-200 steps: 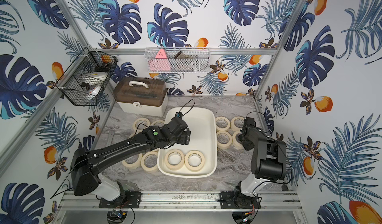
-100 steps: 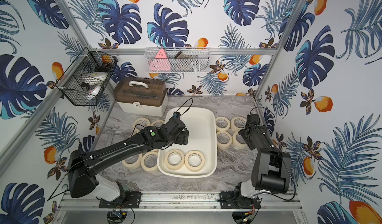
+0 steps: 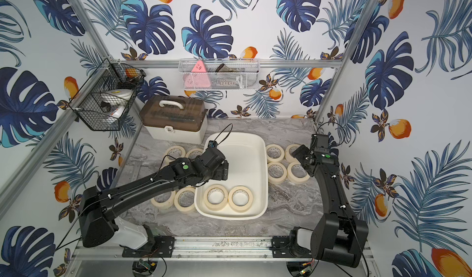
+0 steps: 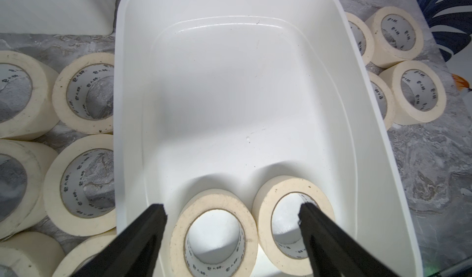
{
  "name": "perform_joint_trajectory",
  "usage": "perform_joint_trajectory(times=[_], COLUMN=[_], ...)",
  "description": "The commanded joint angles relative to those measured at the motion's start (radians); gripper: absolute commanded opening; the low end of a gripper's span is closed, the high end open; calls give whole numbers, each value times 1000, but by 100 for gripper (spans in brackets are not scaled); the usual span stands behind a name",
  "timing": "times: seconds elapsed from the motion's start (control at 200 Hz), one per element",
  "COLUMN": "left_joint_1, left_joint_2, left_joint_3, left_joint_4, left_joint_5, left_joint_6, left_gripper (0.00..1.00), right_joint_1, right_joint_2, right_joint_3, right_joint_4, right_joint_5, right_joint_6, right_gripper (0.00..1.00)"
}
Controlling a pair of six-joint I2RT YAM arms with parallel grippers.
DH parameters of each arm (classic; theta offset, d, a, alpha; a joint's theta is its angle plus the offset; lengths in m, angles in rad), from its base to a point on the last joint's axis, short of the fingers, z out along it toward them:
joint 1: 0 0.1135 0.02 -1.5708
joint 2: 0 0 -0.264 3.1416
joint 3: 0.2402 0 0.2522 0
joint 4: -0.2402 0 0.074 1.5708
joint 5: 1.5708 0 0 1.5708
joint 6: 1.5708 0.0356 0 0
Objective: Take out the art tape in the storage box
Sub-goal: Pick up the art tape from the storage box.
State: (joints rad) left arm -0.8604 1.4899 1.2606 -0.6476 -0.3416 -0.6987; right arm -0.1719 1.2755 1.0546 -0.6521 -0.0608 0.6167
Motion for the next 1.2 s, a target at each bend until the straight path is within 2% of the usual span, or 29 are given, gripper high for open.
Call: perform_joint_trajectory(times=[0.0, 0.095, 0.265, 0.41, 0.625, 0.761, 1.111, 1.196], left_joint_1=[18, 33, 50, 51, 52, 64, 70, 70], left_joint_2=[4, 19, 42, 46, 117, 169, 248, 246], left_joint_3=[-47, -94, -143, -179, -165, -153, -150, -153], left_joint_4=[12, 20, -10, 16, -16, -56, -25, -22], left_joint_5=[22, 41, 34, 57, 115, 117, 153, 173], left_joint_6=[-63, -108, -215, -215, 2, 91, 197, 223], left_gripper=[90, 89, 90, 87, 80, 76, 58, 57], right_joint_1=[21, 70, 174, 217, 239, 240, 241, 242], right_joint_2=[-6, -12, -4, 10, 29, 32, 50, 52], right_joint_3=[21, 23, 49, 56, 64, 62, 73, 74], right_joint_4=[-64, -62, -69, -61, -67, -67, -75, -78], right_joint_5=[-130, -167, -143, -142, -151, -153, -157, -157], right_joint_6=[-15, -13, 0, 13, -8, -20, -46, -52], right_gripper=[88, 89, 89, 89, 89, 90, 90, 90])
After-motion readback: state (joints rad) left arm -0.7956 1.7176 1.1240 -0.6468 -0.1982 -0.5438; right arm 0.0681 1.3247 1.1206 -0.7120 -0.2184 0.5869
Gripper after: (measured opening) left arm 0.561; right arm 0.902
